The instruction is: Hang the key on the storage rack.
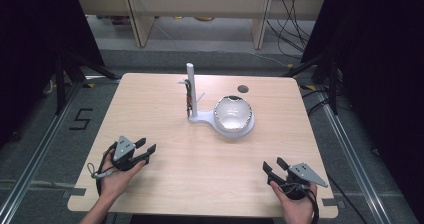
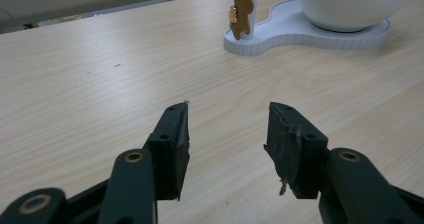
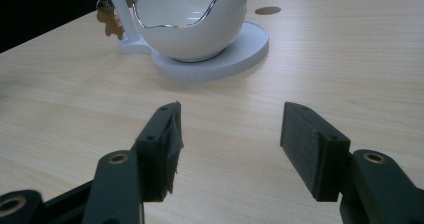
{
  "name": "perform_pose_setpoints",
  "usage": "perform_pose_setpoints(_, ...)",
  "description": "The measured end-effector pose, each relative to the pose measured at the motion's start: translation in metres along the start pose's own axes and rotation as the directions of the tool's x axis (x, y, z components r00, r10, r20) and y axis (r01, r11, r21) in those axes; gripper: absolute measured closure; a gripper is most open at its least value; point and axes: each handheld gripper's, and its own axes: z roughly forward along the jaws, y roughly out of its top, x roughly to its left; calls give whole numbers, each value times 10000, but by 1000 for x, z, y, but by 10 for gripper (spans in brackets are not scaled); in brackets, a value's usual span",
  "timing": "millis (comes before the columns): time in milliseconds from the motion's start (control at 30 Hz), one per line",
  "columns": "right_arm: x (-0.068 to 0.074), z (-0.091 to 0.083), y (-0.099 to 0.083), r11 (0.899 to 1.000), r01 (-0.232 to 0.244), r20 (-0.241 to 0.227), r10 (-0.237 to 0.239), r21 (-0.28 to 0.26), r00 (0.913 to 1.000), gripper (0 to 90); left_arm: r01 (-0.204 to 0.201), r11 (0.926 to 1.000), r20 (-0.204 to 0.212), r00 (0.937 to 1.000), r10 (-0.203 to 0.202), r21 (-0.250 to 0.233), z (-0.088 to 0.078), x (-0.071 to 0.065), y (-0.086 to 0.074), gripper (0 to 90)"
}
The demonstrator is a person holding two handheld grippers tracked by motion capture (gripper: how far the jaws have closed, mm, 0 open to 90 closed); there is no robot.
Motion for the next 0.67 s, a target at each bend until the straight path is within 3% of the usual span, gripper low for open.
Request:
perform_pose_setpoints(100, -1, 1, 0, 9999, 98, -169, -99, -76, 9998, 426, -170, 9997, -86, 9998, 168, -202, -7, -1, -10, 486)
perform_pose_setpoints(333, 0, 1, -1, 10000, 38, -255, -38, -7, 9997, 426, 46, 9967, -523, 9986, -89, -811, -15, -3, -20, 462)
perform_pose_setpoints(433, 1, 2, -2, 9997, 246, -67, -246, 30, 9997, 426, 38, 9961, -580, 9983, -89, -880, -16, -2, -20, 447)
perform_pose_setpoints(667, 0, 3, -3, 9998, 186, -263, -186, 3, 9995, 426, 78, 9975, -650, 9978, -124, -695, -16, -3, -20, 435)
